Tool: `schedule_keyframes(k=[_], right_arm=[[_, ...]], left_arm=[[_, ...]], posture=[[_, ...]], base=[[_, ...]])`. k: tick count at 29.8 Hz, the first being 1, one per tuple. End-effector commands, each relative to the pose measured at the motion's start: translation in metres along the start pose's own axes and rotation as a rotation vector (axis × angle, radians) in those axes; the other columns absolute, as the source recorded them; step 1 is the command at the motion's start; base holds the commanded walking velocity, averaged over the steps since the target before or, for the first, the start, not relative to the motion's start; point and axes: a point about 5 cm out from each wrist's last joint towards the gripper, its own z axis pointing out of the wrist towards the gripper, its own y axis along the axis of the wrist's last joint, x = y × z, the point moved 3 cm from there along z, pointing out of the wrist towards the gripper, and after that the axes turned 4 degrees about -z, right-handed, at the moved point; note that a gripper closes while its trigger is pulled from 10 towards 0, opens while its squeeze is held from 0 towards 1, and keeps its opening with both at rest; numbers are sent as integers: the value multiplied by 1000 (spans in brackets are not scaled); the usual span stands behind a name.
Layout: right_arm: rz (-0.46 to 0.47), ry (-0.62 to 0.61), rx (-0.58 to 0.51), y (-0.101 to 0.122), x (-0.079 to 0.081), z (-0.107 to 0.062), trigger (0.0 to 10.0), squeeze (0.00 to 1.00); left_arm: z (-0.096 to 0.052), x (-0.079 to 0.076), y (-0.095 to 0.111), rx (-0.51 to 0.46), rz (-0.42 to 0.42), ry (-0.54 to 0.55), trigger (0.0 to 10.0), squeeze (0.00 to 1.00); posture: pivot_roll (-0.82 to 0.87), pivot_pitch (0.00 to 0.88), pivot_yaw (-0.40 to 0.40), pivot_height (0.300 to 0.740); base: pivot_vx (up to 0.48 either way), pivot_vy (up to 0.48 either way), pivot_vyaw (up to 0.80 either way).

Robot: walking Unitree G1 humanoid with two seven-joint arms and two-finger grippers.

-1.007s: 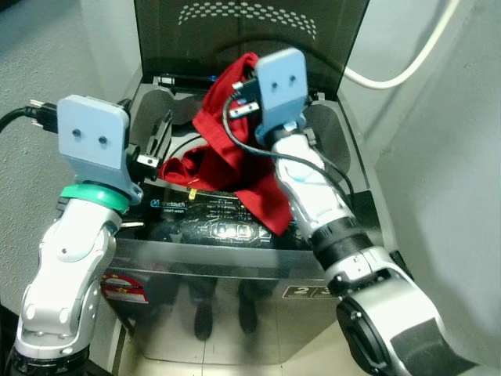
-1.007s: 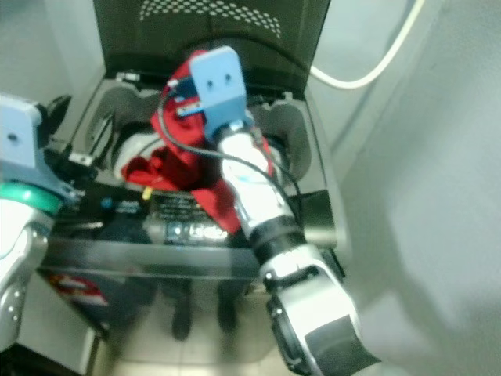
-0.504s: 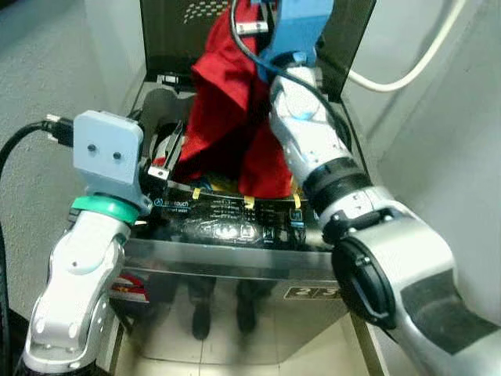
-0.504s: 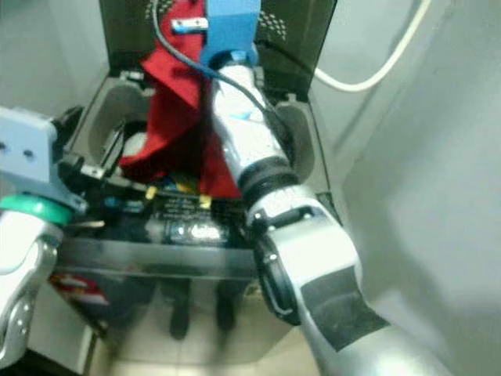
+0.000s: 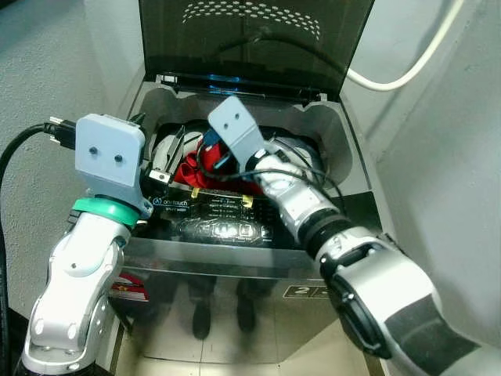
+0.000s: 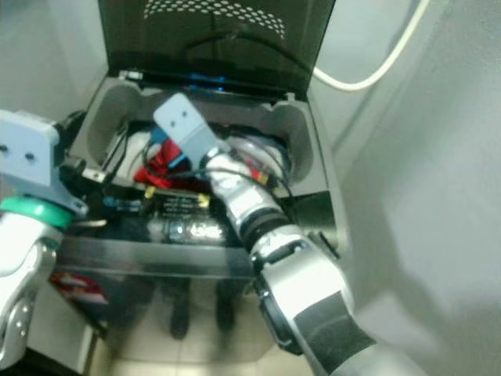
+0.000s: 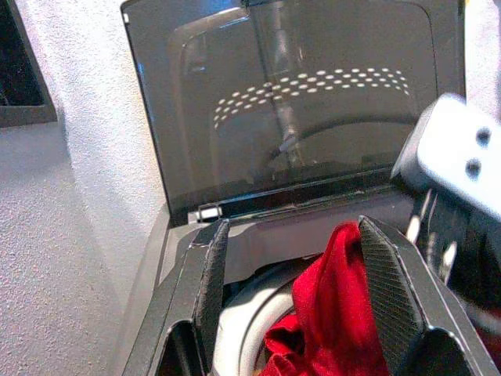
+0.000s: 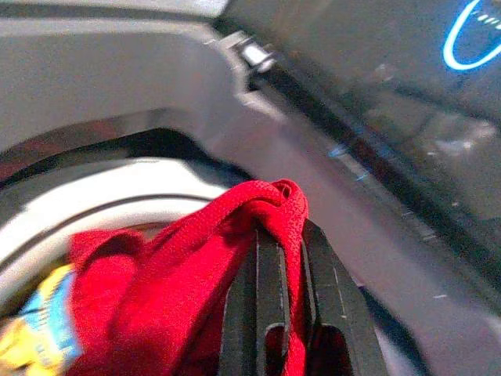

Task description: Clothes washing

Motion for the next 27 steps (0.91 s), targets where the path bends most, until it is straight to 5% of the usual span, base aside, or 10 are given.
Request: schedule_keyframes(k=[1,5,9,10,16,17,21,27], right_arm=[[67,-18,-9,7,-10,2,10000,1000],[243,-6,-61,21,-32,3,10000,1000],[307,-11,-117,29,-49,1,10000,1000],[362,-147,-193,37,-76,-5,10000,1000],[358,-245,-258,41,-95,-12,10000,1000],[339,-215,-301,41,-94,-16,10000,0],[448,-90,-442,37,-93,-32,10000,0],[537,-132,-481,20,-107,-55,10000,0]], left_arm=[[1,-4,-1,5,-12,-17,10000,0],[0,-4,-2,5,-16,-12,10000,0],[-1,-3,-2,7,-15,-6,10000,0],[-1,-3,-2,9,-15,-5,10000,0],[-1,-3,-3,10,-17,-6,10000,0],[-1,-3,-3,9,-18,-7,10000,0],[-1,-4,-2,9,-16,-12,10000,0],[-2,-6,-7,32,-7,-22,10000,0]], posture=[[147,91,-30,740],[150,91,-33,740],[149,94,-35,740],[141,94,-35,740],[139,94,-34,740],[141,94,-33,740],[147,95,-29,740],[147,94,-34,740]], base=[[0,0,0],[0,0,0],[0,0,0],[0,0,0],[0,0,0],[0,0,0],[0,0,0],[0,0,0]])
